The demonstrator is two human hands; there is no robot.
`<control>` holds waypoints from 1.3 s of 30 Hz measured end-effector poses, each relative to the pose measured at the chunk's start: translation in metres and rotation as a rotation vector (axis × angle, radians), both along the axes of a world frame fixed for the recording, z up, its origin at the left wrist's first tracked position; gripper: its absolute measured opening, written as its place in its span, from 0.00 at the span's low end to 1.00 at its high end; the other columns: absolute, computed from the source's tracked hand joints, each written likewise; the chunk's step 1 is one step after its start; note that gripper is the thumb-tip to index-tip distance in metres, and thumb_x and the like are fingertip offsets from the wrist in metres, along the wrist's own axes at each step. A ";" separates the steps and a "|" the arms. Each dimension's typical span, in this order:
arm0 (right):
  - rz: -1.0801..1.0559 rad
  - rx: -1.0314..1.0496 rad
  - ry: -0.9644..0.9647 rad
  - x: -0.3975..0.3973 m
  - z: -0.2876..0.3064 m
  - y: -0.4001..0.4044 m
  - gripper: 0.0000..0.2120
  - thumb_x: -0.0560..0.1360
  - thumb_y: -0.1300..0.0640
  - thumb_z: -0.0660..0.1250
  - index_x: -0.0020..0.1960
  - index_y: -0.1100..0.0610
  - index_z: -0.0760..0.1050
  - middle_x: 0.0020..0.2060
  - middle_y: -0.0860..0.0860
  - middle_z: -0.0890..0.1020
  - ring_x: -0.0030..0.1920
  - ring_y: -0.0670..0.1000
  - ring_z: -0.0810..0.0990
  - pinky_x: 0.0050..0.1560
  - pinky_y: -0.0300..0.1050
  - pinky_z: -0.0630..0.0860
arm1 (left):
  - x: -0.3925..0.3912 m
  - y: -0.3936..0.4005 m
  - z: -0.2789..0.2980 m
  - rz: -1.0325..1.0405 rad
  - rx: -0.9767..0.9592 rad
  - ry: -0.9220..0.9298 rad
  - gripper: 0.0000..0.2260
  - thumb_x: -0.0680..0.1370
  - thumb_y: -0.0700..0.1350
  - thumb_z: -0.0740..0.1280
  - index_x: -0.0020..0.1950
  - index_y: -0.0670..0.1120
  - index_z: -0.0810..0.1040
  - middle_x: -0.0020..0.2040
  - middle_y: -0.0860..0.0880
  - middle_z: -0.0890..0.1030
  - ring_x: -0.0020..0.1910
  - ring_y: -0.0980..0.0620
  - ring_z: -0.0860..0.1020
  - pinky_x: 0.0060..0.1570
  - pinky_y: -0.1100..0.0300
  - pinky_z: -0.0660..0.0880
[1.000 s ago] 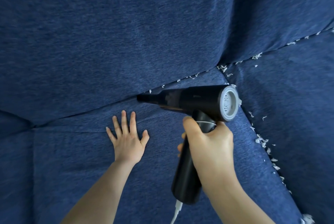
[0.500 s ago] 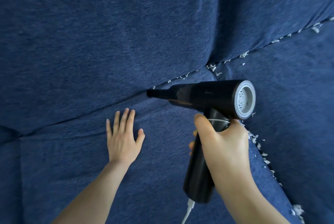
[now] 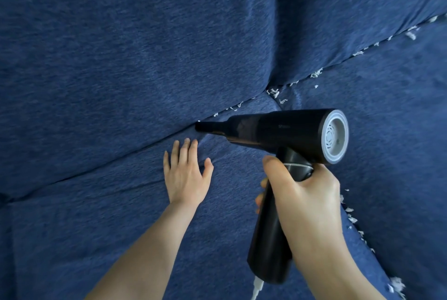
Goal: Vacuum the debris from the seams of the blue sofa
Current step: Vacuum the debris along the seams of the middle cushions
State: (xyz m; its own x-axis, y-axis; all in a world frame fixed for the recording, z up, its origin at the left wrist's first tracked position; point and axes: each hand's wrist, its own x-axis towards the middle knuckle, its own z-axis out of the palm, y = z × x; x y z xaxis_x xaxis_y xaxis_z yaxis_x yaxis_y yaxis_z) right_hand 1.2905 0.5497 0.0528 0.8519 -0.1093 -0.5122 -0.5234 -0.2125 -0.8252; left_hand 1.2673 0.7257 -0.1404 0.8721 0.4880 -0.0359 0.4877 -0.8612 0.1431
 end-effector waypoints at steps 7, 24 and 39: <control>0.026 -0.002 -0.010 -0.001 0.000 0.001 0.03 0.68 0.48 0.71 0.37 0.40 0.81 0.23 0.51 0.82 0.33 0.59 0.85 0.48 0.64 0.83 | -0.001 -0.001 -0.001 -0.015 0.030 0.004 0.26 0.78 0.57 0.52 0.68 0.44 0.73 0.69 0.45 0.74 0.72 0.41 0.66 0.71 0.41 0.61; -0.112 0.128 0.105 0.003 -0.012 -0.004 0.07 0.70 0.56 0.71 0.36 0.57 0.76 0.24 0.51 0.82 0.24 0.54 0.82 0.39 0.61 0.85 | 0.000 -0.004 -0.002 -0.027 0.062 0.011 0.26 0.78 0.55 0.52 0.69 0.41 0.70 0.68 0.43 0.74 0.70 0.39 0.67 0.68 0.38 0.64; -0.235 0.241 0.108 0.016 -0.023 -0.037 0.07 0.70 0.56 0.71 0.36 0.55 0.76 0.26 0.51 0.81 0.23 0.53 0.82 0.40 0.59 0.85 | 0.048 -0.031 0.001 -0.135 -0.018 0.053 0.27 0.81 0.58 0.54 0.76 0.46 0.62 0.77 0.48 0.60 0.77 0.44 0.55 0.75 0.45 0.53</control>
